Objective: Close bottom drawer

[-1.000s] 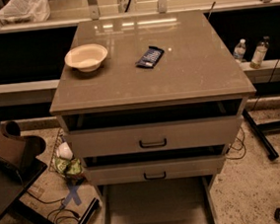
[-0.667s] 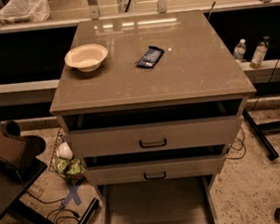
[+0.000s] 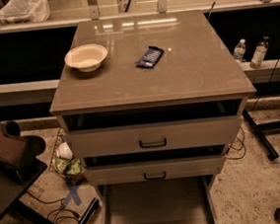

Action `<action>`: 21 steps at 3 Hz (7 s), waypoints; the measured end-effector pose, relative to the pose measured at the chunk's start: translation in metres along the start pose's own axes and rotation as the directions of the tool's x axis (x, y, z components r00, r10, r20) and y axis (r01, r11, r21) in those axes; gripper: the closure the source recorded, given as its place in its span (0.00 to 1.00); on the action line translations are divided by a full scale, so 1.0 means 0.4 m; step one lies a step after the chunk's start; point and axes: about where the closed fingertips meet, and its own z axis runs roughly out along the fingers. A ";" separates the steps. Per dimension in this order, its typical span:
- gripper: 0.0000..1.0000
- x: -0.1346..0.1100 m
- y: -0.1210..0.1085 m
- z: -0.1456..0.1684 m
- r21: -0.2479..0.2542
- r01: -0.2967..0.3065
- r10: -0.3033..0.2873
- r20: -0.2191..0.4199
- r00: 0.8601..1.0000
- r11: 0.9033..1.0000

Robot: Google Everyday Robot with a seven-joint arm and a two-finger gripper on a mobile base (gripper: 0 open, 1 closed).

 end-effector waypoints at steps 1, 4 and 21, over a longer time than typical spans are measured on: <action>0.18 0.055 0.047 0.087 -0.052 -0.042 0.043 0.030 0.999 0.998; 1.00 0.098 0.029 0.372 -0.168 -0.076 0.106 0.178 0.978 0.983; 1.00 -0.245 -0.616 0.600 -0.160 0.326 -0.308 0.125 0.943 0.932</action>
Offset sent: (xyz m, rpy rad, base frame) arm -0.0083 0.0498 -0.1466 0.2067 0.1814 0.0416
